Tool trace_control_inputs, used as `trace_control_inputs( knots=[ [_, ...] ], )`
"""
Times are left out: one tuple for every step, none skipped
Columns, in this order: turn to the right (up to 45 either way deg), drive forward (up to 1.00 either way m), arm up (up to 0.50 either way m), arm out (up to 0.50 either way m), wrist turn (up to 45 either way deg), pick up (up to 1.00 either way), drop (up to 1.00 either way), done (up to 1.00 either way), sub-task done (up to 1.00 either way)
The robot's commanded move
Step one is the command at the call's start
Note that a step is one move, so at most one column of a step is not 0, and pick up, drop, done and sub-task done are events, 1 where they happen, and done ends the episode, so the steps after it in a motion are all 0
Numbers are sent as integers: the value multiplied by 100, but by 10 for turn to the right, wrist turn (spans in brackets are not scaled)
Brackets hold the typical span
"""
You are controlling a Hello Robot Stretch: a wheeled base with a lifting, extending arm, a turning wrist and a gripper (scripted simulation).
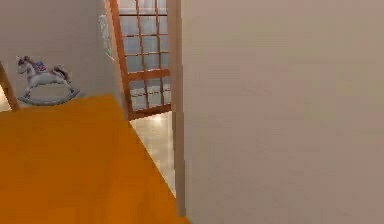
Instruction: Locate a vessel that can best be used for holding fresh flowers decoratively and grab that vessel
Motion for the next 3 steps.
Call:
trace_control_inputs(
  knots=[
    [-450, 0, 0, 0, 0, 0, 0, 0, 0],
    [-450, 0, 0, 0, 0, 0, 0, 0, 0],
    [-270, 0, 0, 0, 0, 0, 0, 0, 0]
  ],
)
